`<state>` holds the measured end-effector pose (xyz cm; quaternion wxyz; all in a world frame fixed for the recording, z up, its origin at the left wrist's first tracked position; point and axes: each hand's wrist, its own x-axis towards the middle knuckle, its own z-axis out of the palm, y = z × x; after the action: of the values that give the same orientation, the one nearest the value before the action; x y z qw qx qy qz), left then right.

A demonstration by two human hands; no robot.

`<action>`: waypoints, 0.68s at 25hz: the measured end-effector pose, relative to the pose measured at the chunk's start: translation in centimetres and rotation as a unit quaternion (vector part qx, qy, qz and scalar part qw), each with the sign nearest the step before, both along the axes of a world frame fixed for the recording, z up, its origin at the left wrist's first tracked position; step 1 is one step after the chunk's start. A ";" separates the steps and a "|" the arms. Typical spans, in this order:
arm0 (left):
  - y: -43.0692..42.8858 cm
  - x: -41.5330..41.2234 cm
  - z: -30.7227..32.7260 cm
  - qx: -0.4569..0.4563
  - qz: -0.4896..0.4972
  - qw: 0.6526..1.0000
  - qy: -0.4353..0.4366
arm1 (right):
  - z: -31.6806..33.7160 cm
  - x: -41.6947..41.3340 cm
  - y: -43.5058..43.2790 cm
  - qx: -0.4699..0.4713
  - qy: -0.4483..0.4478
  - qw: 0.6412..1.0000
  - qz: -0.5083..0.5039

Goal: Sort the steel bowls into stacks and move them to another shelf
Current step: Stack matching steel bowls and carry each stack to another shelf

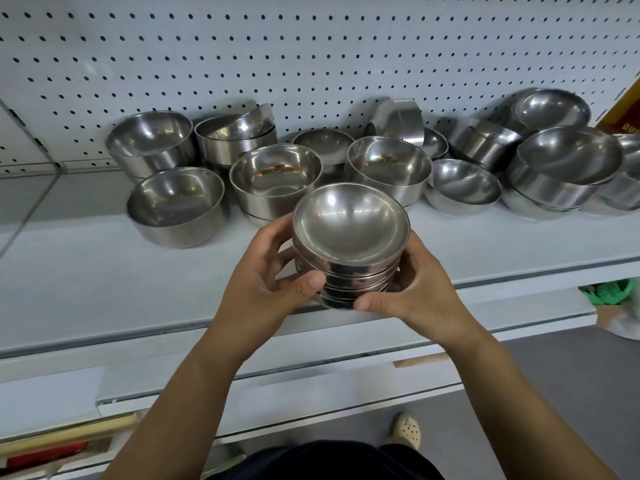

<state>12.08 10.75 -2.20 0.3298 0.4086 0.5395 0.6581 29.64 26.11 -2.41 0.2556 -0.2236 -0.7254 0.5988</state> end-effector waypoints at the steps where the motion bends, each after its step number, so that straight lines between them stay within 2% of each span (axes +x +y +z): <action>1: 0.8 0.6 0.0 -0.001 0.002 1.000 0.002 | 0.1 0.5 0.8 -0.002 0.002 1.000 -0.002; 4: 3.0 2.0 -0.3 0.010 0.021 1.000 0.012 | -0.2 1.7 3.4 0.003 0.005 1.000 -0.005; 8: 4.7 3.7 -0.7 0.017 0.050 0.998 0.033 | -0.6 3.5 6.5 0.053 -0.040 0.998 -0.011; 12: 6.5 6.1 -0.8 0.023 0.098 0.994 0.039 | -1.6 5.8 8.2 0.097 -0.040 0.981 -0.162; 14: 7.4 7.4 -1.3 0.020 0.152 0.985 0.078 | -2.0 6.1 9.4 0.096 -0.044 0.966 -0.235; 17: 8.2 8.5 -2.2 0.024 0.229 0.965 0.129 | -2.0 5.4 11.7 0.089 -0.071 0.952 -0.285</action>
<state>20.58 18.99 -4.37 0.0887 0.3634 0.6408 0.6704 35.07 37.85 -4.41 0.3824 -0.4396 -0.6979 0.4165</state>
